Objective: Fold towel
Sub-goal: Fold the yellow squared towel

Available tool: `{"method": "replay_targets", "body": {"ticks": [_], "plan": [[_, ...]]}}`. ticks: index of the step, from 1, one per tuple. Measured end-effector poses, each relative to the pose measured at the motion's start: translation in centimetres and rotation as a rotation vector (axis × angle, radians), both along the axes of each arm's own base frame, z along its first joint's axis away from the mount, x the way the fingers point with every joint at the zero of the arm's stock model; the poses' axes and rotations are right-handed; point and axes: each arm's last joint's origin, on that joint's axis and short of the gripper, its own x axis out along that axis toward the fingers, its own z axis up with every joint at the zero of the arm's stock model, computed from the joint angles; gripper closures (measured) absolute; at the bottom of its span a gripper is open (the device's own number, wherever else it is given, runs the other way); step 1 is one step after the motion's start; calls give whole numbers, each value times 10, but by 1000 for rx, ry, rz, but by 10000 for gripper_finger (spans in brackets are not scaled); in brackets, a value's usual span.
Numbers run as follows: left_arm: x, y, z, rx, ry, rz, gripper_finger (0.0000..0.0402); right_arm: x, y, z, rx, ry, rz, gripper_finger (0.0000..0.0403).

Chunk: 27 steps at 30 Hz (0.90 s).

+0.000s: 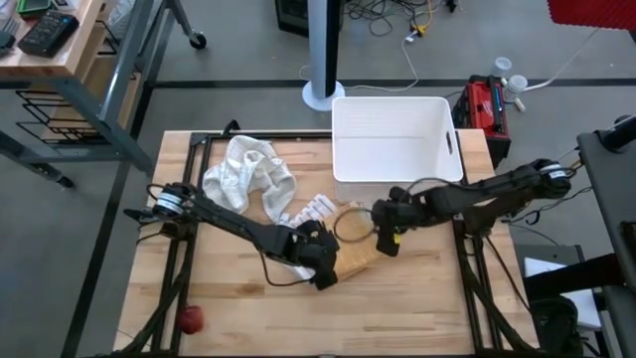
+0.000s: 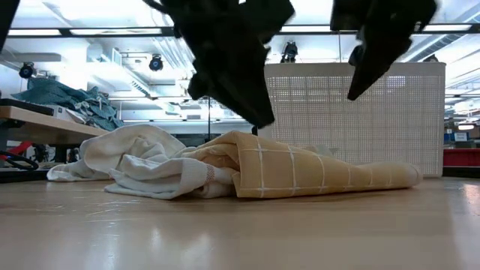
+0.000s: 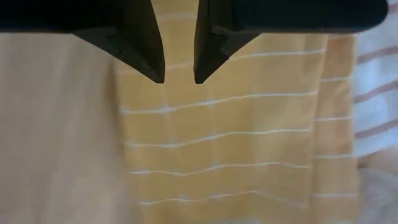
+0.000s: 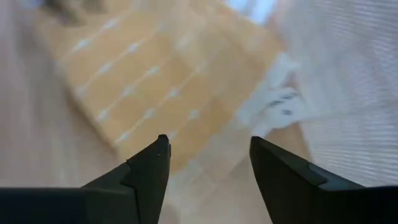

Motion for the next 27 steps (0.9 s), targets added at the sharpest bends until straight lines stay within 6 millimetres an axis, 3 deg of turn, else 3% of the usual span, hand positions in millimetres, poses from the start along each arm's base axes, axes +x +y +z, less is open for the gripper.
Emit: {"method": "replay_targets", "body": {"ticks": [5, 12, 20, 27], "plan": [[7, -1, -20, 28, 10, 47, 326, -2, 25, -14, -99, -6, 56, 209], [13, -5, -40, 7, 35, 35, 326, 8, 41, -65, -196, 49, 47, 249], [14, -17, -37, -32, -14, -1, 326, 20, 49, -111, -182, 187, 56, 308], [2, -32, -23, -49, -32, 25, 326, 15, 71, -120, -107, 227, 126, 363]]}}
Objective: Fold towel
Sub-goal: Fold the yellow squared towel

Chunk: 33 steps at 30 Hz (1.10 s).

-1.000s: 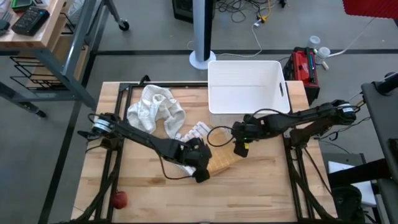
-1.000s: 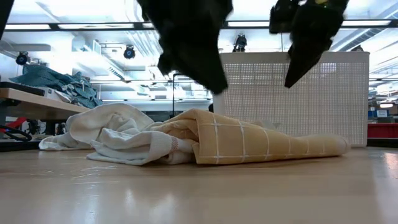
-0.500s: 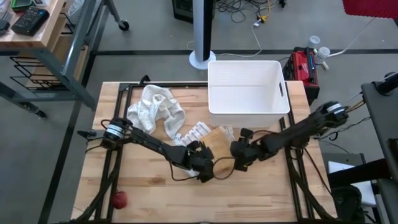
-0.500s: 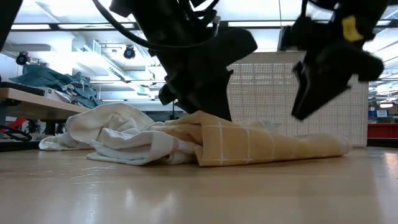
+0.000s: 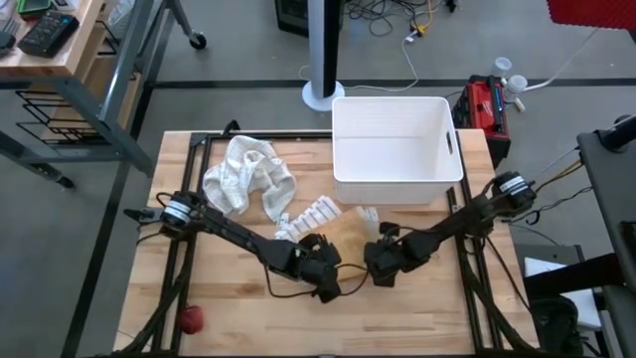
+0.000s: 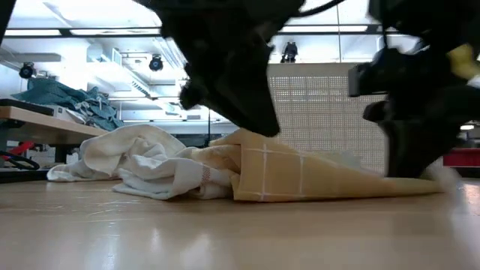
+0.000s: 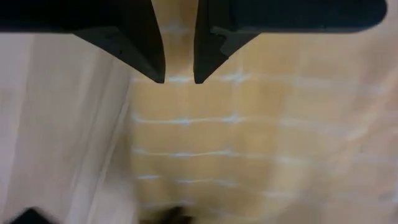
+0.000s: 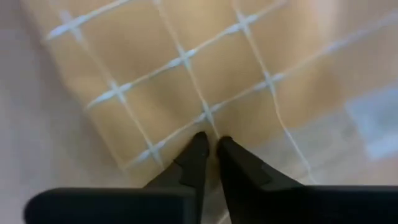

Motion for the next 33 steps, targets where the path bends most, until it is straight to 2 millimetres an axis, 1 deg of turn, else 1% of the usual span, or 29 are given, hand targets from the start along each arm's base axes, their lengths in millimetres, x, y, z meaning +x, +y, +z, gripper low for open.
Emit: {"method": "replay_targets", "body": {"ticks": [5, 8, 12, 14, 16, 18, 20, 27, 30, 33], "plan": [[-18, -12, 15, 36, -13, 93, 326, -9, 19, 10, 168, 5, 81, 394], [-25, -20, 24, 37, -59, 139, 326, -14, 30, 15, 292, 30, 127, 401], [-28, -29, 27, -31, -109, 205, 326, -21, 47, 22, 460, 58, 216, 401], [-26, -31, 27, -68, -138, 236, 326, -26, 52, 27, 478, 54, 228, 402], [-22, -33, 26, -95, -176, 256, 326, -30, 56, 37, 492, 26, 244, 401], [-20, -33, 25, -114, -203, 287, 326, -33, 55, 48, 496, -19, 239, 400], [-18, -31, 25, -129, -237, 343, 325, -39, 51, 59, 463, -48, 226, 401], [-14, -15, 21, -151, -246, 447, 304, -71, 20, 93, 267, -102, 109, 399], [-13, -10, 16, -157, -256, 459, 290, -81, 11, 104, 252, -128, 79, 401], [-13, -8, 8, -186, -273, 454, 276, -86, 7, 110, 268, -152, 77, 398]]}}
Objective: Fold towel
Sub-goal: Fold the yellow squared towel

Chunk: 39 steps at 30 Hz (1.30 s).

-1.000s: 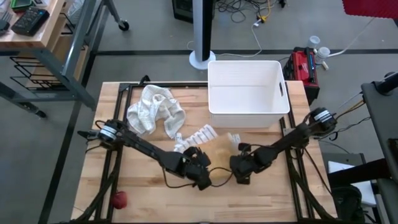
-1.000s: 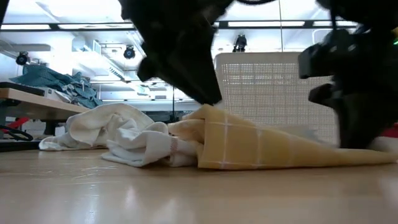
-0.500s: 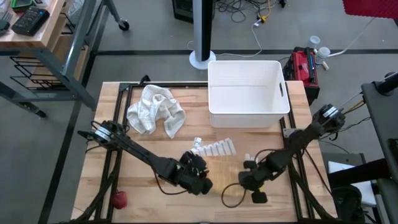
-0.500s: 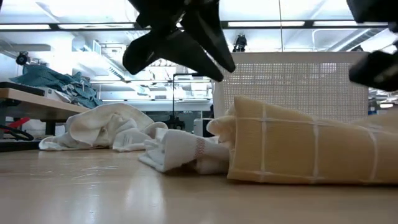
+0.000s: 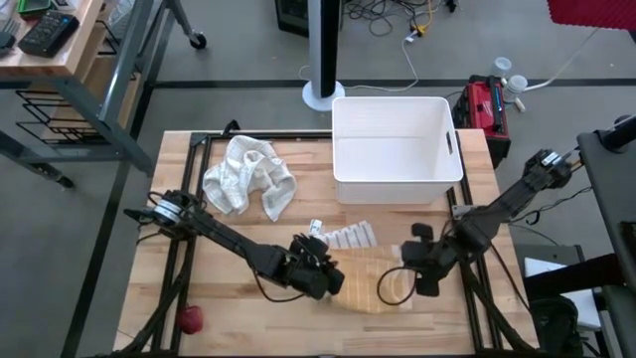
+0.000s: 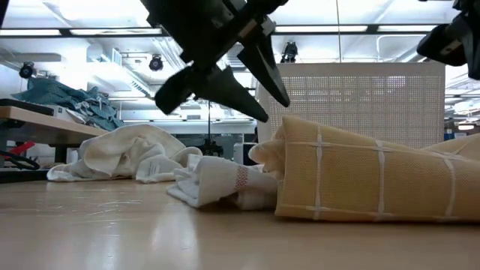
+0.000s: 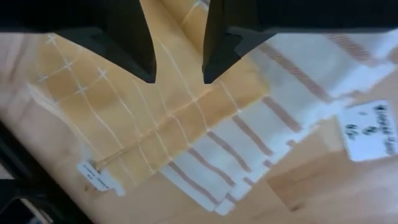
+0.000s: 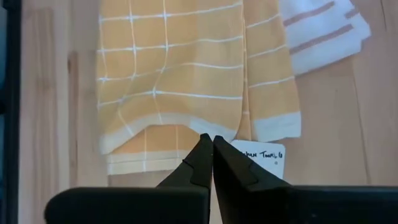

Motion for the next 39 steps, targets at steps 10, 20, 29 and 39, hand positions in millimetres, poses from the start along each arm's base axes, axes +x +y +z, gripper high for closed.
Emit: {"method": "replay_targets", "body": {"ticks": [10, 20, 29, 39], "plan": [[-4, 3, -23, -71, -82, -26, 258, 1, 0, -1, -26, -9, -4, 369], [-1, 7, -33, -67, -73, -16, 269, 6, 3, -10, -57, 26, 3, 328], [10, 6, -39, 18, -82, -12, 312, 6, 3, -10, -56, 24, 2, 306], [18, 0, -2, 179, 4, -9, 400, 5, 3, -11, -60, 25, 2, 291]]}}
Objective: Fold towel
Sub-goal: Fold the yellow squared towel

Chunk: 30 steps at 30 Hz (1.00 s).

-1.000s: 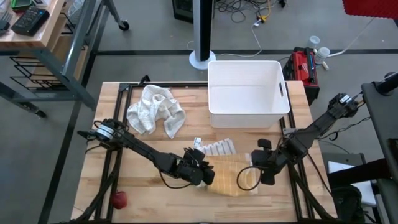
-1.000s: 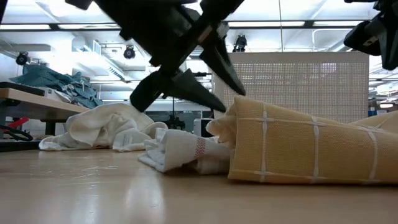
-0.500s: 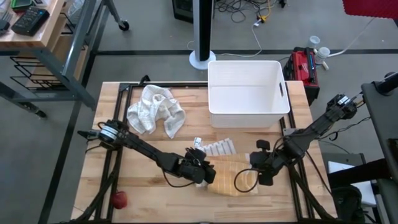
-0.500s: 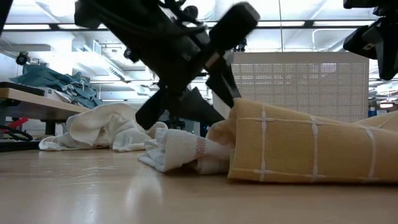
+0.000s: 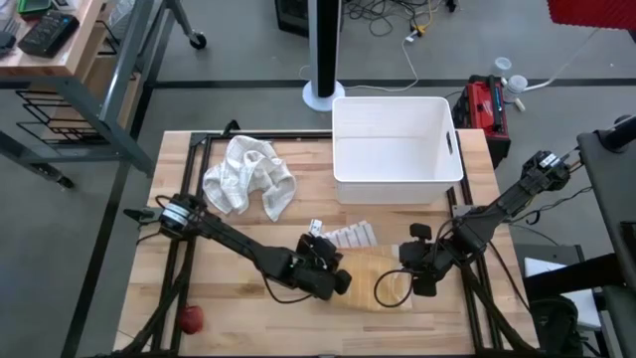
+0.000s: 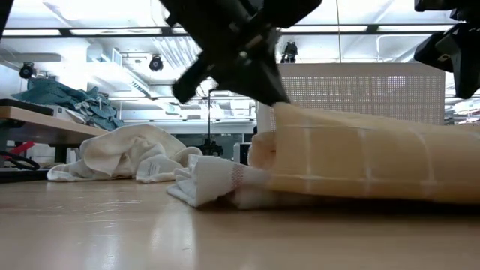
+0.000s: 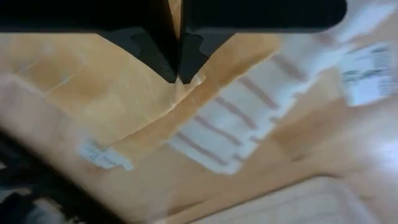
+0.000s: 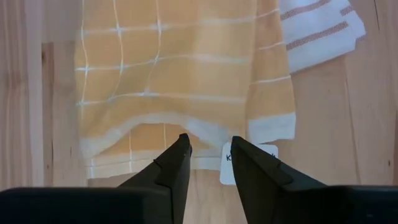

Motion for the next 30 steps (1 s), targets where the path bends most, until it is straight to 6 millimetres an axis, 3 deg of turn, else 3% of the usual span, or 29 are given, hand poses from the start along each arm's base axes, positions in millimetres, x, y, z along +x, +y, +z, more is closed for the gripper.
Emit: {"method": "replay_targets", "body": {"ticks": [5, 10, 17, 20, 26, 30], "plan": [[-10, 5, 9, 28, 144, 84, 401, 0, 0, 0, -3, 0, 0, 293], [-12, 10, 4, 25, 166, 106, 401, 0, -1, -1, -33, -17, -11, 303], [-10, 24, -38, -29, 243, 158, 401, -1, -2, -8, -41, -24, -22, 308], [-12, 25, -44, -68, 243, 183, 397, 1, -1, -13, -20, -51, -25, 303], [-9, 25, -35, -69, 193, 188, 372, 13, 7, -27, 66, -207, 15, 294], [-5, 23, -26, -57, 182, 162, 354, 23, 11, -46, 81, -261, -6, 305]]}}
